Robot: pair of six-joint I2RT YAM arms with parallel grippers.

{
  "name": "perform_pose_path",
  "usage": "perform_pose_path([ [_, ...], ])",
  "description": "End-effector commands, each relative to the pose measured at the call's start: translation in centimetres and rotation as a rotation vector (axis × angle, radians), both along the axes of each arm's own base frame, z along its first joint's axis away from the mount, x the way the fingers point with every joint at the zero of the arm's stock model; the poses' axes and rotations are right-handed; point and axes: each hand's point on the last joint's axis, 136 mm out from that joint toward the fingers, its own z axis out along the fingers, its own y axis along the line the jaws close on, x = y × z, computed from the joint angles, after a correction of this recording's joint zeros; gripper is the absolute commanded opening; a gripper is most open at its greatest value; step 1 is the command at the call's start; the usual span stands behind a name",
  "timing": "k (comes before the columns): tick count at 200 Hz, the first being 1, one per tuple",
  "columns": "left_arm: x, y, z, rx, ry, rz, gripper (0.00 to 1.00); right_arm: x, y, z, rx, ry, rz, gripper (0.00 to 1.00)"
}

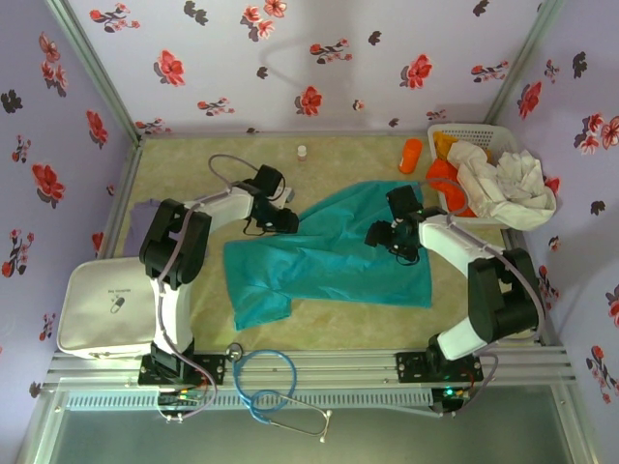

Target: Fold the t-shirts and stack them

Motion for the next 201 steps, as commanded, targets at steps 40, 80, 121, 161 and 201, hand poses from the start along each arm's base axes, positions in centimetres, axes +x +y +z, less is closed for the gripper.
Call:
perform_pose_path([
  [40, -1.4, -0.4, -0.6, 0.001, 0.032, 0.003, 0.24, -0.2, 0.3, -2.4, -0.021, 0.074, -0.025, 0.79],
  [80, -0.9, 0.0, -0.3, 0.026, 0.021, 0.012, 0.1, -0.8, -0.7, -4.0, -0.074, 0.111, -0.047, 0.75],
  [121, -0.4, 1.1, 0.0, 0.088, 0.01, 0.018, 0.0, -1.2, -1.2, -4.9, -0.101, 0.132, -0.055, 0.73],
  [161, 0.8, 3.2, 2.3, 0.17, -0.056, 0.036, 0.0, -1.3, -1.3, -5.6, -0.111, 0.152, -0.055, 0.72],
  [201, 3.1, 5.2, 5.4, 0.302, -0.153, 0.041, 0.0, -1.9, -1.7, -6.5, -0.138, 0.182, -0.057, 0.71],
])
